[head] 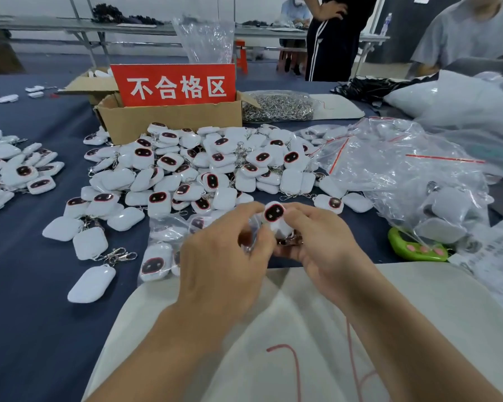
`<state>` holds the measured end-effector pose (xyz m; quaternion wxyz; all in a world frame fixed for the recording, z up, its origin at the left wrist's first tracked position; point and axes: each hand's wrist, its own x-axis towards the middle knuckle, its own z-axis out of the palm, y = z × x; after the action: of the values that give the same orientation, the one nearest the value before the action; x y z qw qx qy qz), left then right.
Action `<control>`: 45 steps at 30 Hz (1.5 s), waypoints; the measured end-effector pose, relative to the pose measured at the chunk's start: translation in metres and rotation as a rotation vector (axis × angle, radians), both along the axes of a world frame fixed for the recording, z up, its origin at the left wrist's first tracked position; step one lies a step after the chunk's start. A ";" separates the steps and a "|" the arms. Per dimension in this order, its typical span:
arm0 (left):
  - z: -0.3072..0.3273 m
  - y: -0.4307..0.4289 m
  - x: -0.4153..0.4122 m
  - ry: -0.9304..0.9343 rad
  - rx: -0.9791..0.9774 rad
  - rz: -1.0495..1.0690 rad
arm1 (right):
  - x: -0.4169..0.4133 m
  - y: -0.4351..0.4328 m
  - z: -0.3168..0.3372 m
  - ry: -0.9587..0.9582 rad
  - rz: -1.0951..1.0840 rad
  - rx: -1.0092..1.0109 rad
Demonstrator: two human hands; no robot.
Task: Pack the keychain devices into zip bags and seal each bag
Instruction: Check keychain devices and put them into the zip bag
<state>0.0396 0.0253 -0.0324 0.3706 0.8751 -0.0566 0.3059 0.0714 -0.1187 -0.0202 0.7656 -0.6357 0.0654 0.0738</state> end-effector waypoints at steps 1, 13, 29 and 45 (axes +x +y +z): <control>-0.001 0.001 0.001 0.043 -0.057 -0.021 | -0.002 0.002 0.002 0.008 0.044 0.077; 0.004 0.009 0.007 0.105 -0.113 -0.193 | -0.013 -0.003 0.006 -0.033 0.211 0.070; 0.004 0.005 0.005 0.007 -0.173 -0.105 | -0.017 0.005 0.011 -0.150 0.155 -0.142; 0.005 0.005 0.008 0.027 -0.276 -0.084 | -0.019 0.011 0.008 -0.201 0.108 -0.157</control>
<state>0.0479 0.0308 -0.0273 0.5007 0.8167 -0.0454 0.2831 0.0528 -0.1076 -0.0117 0.7109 -0.7006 -0.0402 0.0455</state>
